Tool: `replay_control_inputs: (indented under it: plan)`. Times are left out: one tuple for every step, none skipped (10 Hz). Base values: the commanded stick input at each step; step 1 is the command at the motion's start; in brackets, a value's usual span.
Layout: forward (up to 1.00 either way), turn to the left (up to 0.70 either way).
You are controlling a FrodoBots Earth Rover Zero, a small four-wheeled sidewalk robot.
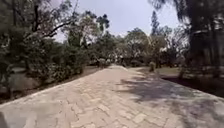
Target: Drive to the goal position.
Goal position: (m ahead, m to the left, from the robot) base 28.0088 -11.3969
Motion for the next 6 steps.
replay_control_inputs:
  plan:
    - [0.70, 0.00]
    - [0.70, 0.00]
    - [0.70, 0.00]
    - [0.70, 0.00]
    - [0.70, 0.00]
    - [0.70, 0.00]
